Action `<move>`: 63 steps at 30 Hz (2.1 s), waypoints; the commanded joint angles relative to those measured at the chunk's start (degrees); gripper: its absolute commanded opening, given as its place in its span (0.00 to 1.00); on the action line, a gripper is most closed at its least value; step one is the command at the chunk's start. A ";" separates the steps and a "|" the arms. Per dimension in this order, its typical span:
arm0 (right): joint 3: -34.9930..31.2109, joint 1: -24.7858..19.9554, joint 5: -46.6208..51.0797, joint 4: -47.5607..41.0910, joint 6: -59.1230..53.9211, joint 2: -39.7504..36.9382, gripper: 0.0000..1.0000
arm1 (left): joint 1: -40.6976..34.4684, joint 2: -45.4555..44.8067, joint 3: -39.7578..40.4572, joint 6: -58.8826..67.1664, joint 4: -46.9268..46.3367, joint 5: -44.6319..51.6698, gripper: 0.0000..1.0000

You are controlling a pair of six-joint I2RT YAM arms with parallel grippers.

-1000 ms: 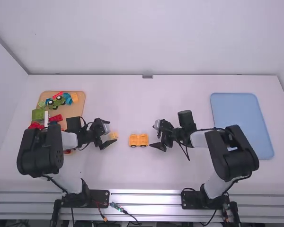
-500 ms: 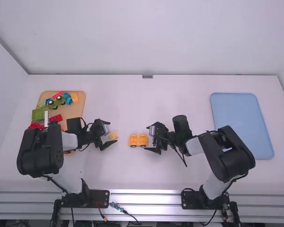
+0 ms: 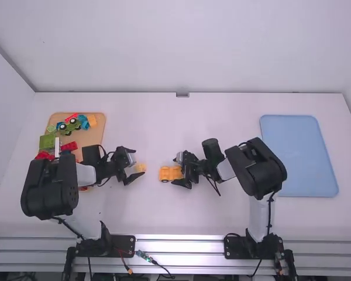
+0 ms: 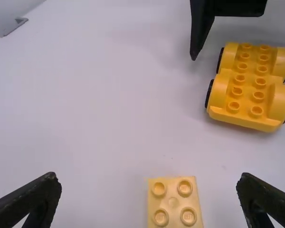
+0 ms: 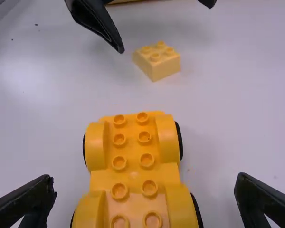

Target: Assemble lego blocks to make yellow taxi

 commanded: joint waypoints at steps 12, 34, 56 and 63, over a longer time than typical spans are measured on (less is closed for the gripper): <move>-6.78 6.54 13.42 12.48 6.60 0.63 0.96 | -0.94 0.34 -2.37 -3.84 3.46 1.86 0.99; -5.18 4.11 11.50 8.83 3.54 0.65 0.55 | -2.71 0.34 -2.26 -0.97 0.49 -1.60 0.75; -2.99 1.64 4.07 2.97 -1.22 0.63 0.58 | -3.08 0.34 3.18 2.63 -12.72 -7.10 0.62; -2.95 1.64 3.89 3.02 -1.18 0.63 0.58 | -3.34 0.34 2.55 2.63 -11.40 -7.15 0.62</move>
